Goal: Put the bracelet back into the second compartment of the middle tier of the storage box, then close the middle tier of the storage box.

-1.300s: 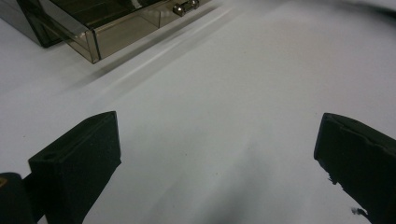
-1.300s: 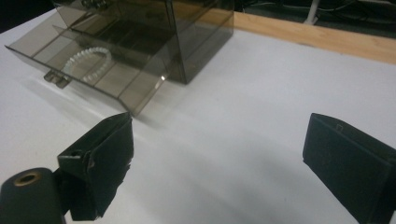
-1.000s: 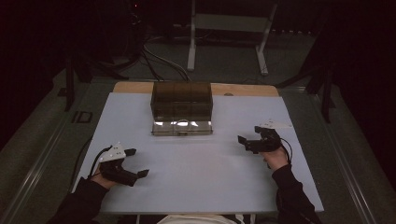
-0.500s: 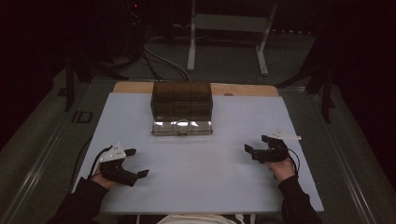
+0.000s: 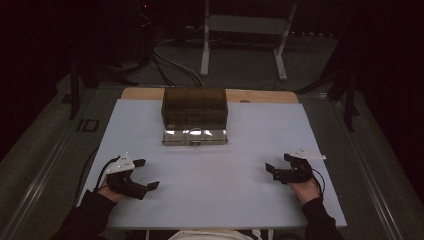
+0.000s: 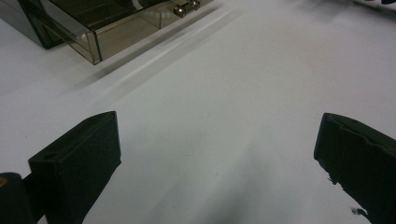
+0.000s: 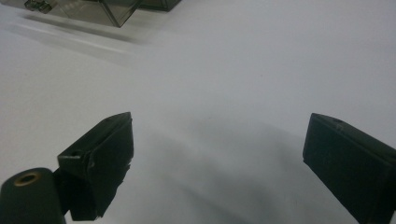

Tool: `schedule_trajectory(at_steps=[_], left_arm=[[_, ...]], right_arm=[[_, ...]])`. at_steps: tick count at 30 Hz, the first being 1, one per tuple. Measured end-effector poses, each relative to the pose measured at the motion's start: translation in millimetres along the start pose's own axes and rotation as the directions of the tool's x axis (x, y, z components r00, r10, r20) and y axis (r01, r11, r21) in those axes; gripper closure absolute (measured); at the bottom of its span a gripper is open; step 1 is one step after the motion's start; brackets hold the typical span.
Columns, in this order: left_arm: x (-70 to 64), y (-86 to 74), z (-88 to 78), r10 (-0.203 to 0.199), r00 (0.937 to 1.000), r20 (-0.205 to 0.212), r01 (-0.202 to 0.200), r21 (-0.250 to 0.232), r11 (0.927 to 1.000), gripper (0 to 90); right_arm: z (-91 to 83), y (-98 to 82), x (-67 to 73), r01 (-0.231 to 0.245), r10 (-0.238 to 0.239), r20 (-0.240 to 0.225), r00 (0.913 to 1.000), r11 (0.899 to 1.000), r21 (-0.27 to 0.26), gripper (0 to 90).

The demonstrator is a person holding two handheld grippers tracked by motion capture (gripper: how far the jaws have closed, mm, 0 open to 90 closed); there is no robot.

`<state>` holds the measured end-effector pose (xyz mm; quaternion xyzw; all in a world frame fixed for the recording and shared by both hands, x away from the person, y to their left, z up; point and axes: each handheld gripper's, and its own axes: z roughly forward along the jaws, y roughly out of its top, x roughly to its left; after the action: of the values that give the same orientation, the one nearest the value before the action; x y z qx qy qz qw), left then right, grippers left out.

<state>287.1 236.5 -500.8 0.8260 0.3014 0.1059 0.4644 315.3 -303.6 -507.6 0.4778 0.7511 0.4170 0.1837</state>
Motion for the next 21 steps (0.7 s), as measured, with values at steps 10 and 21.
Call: schedule_trajectory(at_steps=[10, 21], left_arm=[[0.4, -0.3, 0.1, 0.0, 1.0, 0.001, 0.0, 0.002, 1.0, 2.0], [-0.5, 0.6, 3.0, 0.006, 0.9999, 0.012, -0.006, 0.009, 0.9999, 2.0]], right_arm=[[2.9, -0.3, 3.5, 0.023, -0.023, -0.025, 0.9994, 1.0, 0.004, 8.4], [2.9, -1.0, 2.9, 0.022, -0.022, -0.026, 0.9994, 1.0, 0.006, 8.4]])
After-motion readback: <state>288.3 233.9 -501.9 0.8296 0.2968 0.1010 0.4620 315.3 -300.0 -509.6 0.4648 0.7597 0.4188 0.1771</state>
